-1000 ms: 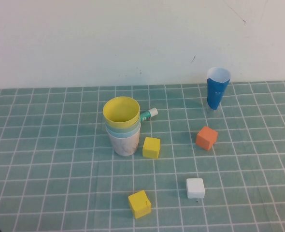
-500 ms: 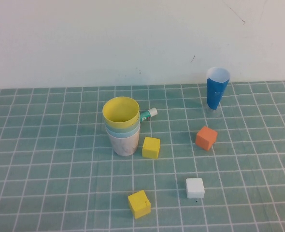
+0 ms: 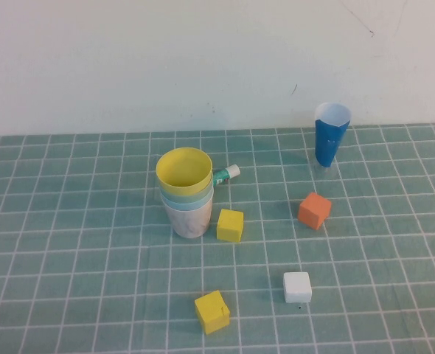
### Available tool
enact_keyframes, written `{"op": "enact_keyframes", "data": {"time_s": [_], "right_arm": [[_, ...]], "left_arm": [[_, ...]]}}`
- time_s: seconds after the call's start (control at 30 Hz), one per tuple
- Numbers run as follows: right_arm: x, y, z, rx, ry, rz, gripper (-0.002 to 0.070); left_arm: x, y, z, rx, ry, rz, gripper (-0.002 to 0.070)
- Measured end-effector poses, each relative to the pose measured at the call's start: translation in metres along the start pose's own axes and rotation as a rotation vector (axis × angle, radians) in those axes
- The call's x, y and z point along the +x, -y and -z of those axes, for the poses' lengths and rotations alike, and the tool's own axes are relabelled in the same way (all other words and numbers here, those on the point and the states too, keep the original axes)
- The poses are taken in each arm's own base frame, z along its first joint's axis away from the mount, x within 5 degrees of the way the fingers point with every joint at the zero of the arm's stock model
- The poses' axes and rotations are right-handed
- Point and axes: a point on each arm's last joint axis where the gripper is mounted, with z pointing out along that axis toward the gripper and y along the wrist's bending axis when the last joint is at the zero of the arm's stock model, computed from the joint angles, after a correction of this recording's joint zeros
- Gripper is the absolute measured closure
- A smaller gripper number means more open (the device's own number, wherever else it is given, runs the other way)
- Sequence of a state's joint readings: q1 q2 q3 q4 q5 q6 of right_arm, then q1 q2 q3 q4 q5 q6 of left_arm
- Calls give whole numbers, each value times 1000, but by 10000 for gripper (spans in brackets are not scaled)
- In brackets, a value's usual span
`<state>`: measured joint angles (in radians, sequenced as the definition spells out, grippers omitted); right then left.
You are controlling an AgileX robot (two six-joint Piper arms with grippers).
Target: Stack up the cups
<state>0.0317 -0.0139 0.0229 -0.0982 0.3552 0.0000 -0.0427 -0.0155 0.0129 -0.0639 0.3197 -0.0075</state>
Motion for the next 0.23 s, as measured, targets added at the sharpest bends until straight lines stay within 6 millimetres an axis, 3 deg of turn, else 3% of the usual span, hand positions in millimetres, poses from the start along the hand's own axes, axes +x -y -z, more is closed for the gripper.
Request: {"op": "enact_keyframes", "data": {"time_s": [0.23], "right_arm": [[0,0,0,0,0,0,519]], "left_arm": [[0,0,0,1,0,-6,676]]}}
